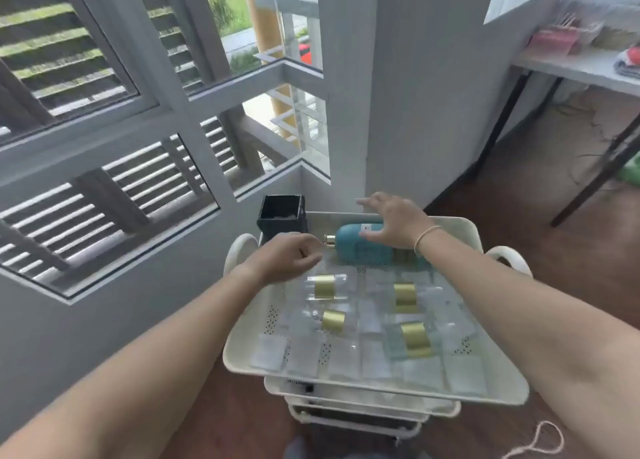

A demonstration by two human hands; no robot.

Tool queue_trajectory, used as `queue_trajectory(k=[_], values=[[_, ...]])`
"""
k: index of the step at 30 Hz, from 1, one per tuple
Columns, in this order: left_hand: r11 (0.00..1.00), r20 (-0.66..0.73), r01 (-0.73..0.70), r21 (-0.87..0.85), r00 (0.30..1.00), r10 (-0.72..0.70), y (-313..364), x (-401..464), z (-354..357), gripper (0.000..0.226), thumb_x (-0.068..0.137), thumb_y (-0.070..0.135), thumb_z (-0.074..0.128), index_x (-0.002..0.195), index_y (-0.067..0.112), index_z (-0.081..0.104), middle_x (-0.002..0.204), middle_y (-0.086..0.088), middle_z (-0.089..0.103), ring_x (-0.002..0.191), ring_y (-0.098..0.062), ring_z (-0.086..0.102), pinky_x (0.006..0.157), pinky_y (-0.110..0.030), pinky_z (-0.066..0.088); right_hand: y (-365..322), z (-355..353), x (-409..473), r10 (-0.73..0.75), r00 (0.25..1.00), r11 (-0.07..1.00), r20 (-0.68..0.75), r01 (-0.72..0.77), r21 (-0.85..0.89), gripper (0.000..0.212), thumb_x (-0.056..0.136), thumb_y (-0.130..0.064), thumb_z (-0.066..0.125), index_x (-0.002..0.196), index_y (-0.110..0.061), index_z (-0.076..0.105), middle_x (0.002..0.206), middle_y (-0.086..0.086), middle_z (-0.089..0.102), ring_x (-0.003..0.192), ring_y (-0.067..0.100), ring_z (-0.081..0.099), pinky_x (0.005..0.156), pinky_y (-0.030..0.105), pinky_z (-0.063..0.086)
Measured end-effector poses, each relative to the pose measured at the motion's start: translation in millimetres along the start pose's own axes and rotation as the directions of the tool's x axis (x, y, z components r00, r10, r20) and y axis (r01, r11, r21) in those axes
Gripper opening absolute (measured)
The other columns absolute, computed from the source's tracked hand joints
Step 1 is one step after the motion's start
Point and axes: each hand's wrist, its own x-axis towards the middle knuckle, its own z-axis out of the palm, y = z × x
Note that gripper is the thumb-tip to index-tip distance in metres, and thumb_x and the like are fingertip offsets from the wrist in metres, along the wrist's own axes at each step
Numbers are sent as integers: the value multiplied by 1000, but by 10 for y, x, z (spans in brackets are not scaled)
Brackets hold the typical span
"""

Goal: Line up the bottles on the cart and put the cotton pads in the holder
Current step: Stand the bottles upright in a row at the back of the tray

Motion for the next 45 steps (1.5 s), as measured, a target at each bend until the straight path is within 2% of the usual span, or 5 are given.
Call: queue_trajectory(k=[11, 22, 31, 35, 45], values=[[965, 221, 177, 193, 950, -219, -484, -106, 466, 65, 78, 38, 62, 136, 28, 34, 143, -5, 41, 129, -25, 37, 107, -40, 34, 30, 516, 183, -17, 995, 993, 103, 29, -116, 75, 68, -49, 65, 133, -33, 30, 131, 2, 45, 121, 25, 42, 99, 43, 36], [984, 223, 175, 32, 959, -177, -442, 76, 255, 65, 72, 28, 74, 130, 26, 44, 134, -4, 50, 109, -19, 49, 91, -28, 40, 63, 513, 284, -5, 995, 962, 96, 31, -272, 81, 65, -44, 67, 132, -32, 24, 126, 6, 50, 114, 28, 45, 92, 45, 35], [1000, 166, -20, -14, 986, 22, 166, 541, 67, 54, 72, 21, 75, 120, 26, 52, 125, 2, 52, 112, -14, 49, 95, -23, 35, 384, -174, -14, 124, 971, 985, -204, -95, 147, 84, 60, -37, 74, 127, -26, 26, 122, 10, 53, 102, 33, 53, 86, 43, 43], [996, 168, -91, 23, 982, 86, 441, 775, -4, 52, 72, 16, 73, 119, 24, 53, 123, -4, 53, 107, -16, 49, 92, -25, 36, 652, -394, -314, 250, 941, 930, -227, -168, 326, 93, 59, -35, 77, 133, -31, 21, 134, 7, 45, 111, 28, 48, 94, 43, 42], [981, 214, -186, 52, 962, 171, 885, 1287, 326, 48, 73, 0, 68, 115, 21, 57, 119, -10, 53, 104, -26, 52, 91, -32, 42, 1083, -406, -866, 499, 834, 725, -235, -254, 640, 86, 60, -31, 82, 124, -34, 25, 122, 5, 47, 104, 25, 49, 87, 37, 45]])
